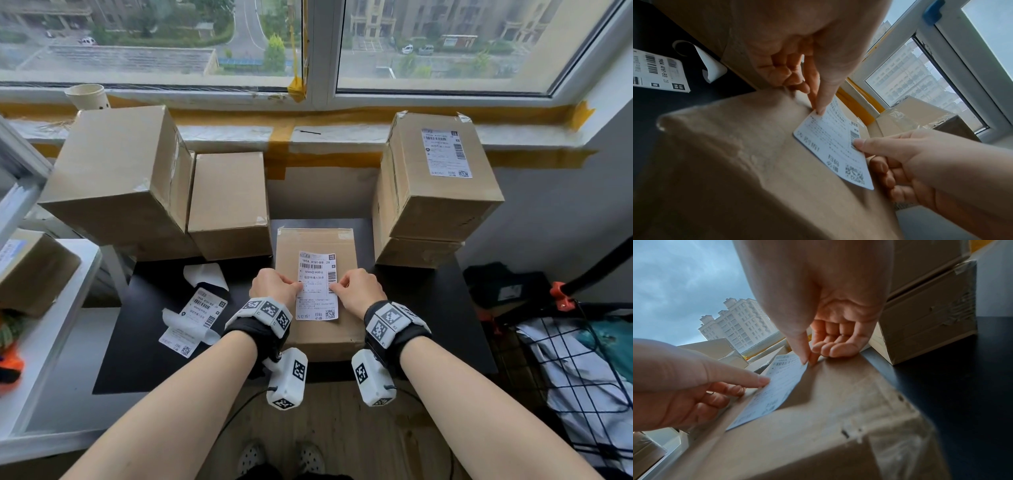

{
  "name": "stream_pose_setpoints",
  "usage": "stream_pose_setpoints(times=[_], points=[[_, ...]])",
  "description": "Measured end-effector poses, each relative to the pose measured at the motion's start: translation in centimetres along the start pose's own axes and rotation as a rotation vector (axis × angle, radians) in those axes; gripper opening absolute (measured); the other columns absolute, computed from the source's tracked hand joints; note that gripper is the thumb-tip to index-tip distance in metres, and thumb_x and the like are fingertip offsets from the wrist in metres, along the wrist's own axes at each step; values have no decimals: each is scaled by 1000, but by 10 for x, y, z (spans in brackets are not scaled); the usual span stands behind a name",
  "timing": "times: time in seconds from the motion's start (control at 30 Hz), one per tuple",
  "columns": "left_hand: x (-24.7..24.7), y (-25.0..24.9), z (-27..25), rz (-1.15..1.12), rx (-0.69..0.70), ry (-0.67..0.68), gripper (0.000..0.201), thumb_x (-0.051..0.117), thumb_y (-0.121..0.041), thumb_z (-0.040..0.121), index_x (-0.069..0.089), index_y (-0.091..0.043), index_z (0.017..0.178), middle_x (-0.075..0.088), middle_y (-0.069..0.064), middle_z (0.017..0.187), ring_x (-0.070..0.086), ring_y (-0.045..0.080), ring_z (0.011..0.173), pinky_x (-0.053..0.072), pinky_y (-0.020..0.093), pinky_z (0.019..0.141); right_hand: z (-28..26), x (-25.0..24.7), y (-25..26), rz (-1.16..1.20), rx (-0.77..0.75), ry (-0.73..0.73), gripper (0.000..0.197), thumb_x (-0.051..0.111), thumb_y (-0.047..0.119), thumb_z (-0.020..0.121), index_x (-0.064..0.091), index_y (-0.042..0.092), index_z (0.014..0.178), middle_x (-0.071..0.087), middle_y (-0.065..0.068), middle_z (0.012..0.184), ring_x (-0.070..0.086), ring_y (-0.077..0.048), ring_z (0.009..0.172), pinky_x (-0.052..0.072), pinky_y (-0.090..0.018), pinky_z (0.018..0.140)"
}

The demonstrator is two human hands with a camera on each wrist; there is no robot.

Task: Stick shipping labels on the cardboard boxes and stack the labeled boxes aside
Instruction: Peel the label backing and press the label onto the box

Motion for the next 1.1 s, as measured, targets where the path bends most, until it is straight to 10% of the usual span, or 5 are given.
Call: stream_pose_setpoints(times=[0.37, 0.47, 0.57, 0.67, 1.1], points=[[0, 3, 7, 0, 26, -4, 21, 74, -33, 77, 64, -14, 79, 68, 5, 92, 64, 22, 87, 50, 31, 75, 3, -7, 1, -47, -15, 3, 27, 58, 42, 89, 62, 15, 82, 65, -3, 86, 62, -22, 80, 49, -30, 68], [-2, 3, 9, 85, 241, -77, 24, 59, -34, 89, 58, -13, 101, 59, 4, 108, 56, 21, 101, 46, 33, 81, 1, -14, 1, -2, -132, -178, 24, 50, 36, 94, 59, 14, 87, 63, -4, 92, 56, -21, 81, 41, -28, 68], [3, 2, 12, 374, 623, -50, 36, 35, -27, 99, 48, -12, 129, 47, 5, 138, 42, 22, 127, 36, 37, 104, 7, -7, 5, -70, -362, -143, 33, 40, 30, 98, 55, 11, 121, 56, -6, 125, 54, -22, 113, 44, -32, 89], [11, 3, 19, 660, 754, 122, 50, 22, -27, 102, 12, -17, 150, 5, -2, 160, 3, 14, 148, 4, 40, 120, 13, 10, 6, -312, -475, 61, 56, 29, 37, 101, 16, 13, 150, 14, -1, 159, 12, -17, 147, 14, -37, 120], [9, 20, 25, 828, 798, 202, 56, 11, -41, 101, -9, -22, 149, -12, -8, 158, -13, 8, 145, -11, 38, 119, 22, 16, -5, -491, -492, 96, 58, 16, 42, 101, -7, 20, 150, -11, 4, 160, -10, -11, 147, -6, -35, 120]])
Point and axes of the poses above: each hand's wrist, its own z-axis towards the middle knuckle, its own x-axis out of the palm, y = z × x, the point moved 1 cm from there along z, towards the middle knuckle
